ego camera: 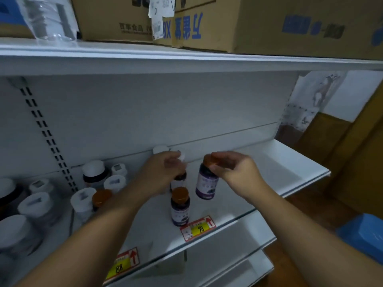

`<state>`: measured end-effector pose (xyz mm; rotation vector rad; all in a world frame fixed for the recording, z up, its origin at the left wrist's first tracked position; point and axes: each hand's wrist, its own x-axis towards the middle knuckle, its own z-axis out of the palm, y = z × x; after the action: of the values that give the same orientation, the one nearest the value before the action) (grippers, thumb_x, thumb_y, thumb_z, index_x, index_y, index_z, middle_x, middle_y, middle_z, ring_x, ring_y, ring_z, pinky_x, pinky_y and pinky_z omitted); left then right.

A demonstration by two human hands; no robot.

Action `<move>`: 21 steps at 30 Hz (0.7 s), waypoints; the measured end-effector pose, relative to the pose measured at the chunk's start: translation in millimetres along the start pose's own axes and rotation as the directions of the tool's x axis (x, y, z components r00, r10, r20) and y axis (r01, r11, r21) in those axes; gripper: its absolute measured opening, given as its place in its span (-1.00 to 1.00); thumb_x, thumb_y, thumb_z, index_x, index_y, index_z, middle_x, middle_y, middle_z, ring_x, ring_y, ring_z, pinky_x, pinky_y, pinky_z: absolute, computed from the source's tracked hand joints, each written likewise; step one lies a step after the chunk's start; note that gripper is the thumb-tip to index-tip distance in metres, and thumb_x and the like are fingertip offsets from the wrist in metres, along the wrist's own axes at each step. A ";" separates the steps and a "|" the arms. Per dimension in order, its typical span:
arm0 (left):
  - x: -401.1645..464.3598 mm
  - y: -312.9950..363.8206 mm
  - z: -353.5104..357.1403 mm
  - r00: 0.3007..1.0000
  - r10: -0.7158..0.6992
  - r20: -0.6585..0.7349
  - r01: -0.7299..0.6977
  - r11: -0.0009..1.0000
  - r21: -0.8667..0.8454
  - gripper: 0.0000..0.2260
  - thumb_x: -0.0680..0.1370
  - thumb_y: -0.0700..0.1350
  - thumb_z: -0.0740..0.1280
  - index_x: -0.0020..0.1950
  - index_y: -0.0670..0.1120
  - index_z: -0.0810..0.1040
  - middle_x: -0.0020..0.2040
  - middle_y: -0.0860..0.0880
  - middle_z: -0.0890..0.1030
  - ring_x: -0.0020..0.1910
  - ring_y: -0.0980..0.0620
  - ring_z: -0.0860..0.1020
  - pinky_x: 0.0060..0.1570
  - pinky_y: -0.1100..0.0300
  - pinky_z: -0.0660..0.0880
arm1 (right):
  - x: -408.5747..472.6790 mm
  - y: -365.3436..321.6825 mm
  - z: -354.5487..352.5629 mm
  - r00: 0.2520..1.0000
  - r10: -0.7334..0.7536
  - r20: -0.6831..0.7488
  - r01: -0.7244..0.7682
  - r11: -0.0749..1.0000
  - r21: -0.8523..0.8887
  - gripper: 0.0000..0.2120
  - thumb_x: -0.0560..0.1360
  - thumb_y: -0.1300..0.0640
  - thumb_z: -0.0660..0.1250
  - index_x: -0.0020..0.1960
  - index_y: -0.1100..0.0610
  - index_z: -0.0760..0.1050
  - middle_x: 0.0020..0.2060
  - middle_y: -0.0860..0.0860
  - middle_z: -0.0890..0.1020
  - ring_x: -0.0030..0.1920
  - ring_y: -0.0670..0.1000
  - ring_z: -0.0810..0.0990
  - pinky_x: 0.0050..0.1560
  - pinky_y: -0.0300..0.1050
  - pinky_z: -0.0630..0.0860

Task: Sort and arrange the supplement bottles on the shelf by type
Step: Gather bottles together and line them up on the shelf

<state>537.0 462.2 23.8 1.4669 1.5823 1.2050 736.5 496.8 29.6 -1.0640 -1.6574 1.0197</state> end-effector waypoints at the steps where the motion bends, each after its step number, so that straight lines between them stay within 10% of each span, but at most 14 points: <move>1: 2.1 -3.2 -2.4 0.999 -0.016 -0.044 0.017 1.000 0.022 -0.76 0.47 -0.08 0.39 0.13 0.01 0.55 -0.06 0.12 0.60 -0.08 0.20 0.55 -0.08 0.37 0.43 | 2.9 14.3 0.3 0.999 -0.007 0.045 0.010 0.998 -0.063 -0.73 0.37 0.29 0.46 0.06 0.20 0.58 -0.08 0.03 0.64 -0.04 -0.03 0.62 0.07 -0.26 0.52; 7: -10.5 -16.2 2.8 0.979 -0.070 -0.191 0.101 0.983 0.156 -0.86 0.54 -0.03 0.31 0.08 0.05 0.54 -0.05 0.21 0.56 -0.10 0.36 0.48 -0.20 0.50 0.37 | 11.0 75.1 18.2 0.940 0.003 0.340 0.044 0.991 -0.130 -0.70 0.33 0.19 0.50 -0.12 -0.18 0.53 -0.16 -0.29 0.59 -0.10 -0.44 0.53 -0.16 -0.57 0.43; 17: -29.3 -24.3 9.8 0.914 -0.189 -0.360 0.265 0.949 0.173 -0.87 0.54 -0.02 0.30 0.07 0.13 0.50 0.04 0.10 0.56 0.01 0.12 0.52 0.01 0.24 0.41 | 32.8 93.9 18.0 0.847 -0.022 0.531 0.168 0.959 -0.229 -0.73 0.33 -0.15 0.40 -0.02 -0.16 0.44 -0.02 -0.17 0.59 0.02 -0.18 0.53 0.04 -0.22 0.47; 21: -32.8 -19.1 8.2 0.898 -0.193 -0.396 0.282 0.942 0.182 -0.89 0.53 -0.02 0.31 0.04 0.16 0.51 -0.09 0.23 0.55 -0.18 0.35 0.49 -0.26 0.52 0.37 | 36.5 87.9 15.7 0.835 -0.058 0.547 0.223 0.945 -0.239 -0.73 0.41 -0.19 0.30 0.04 -0.11 0.45 0.03 -0.15 0.55 0.07 -0.15 0.50 0.04 -0.20 0.43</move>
<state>542.5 432.6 -0.7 1.1760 2.1612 1.2334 731.3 554.2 -47.7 -0.8611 -2.3710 1.0508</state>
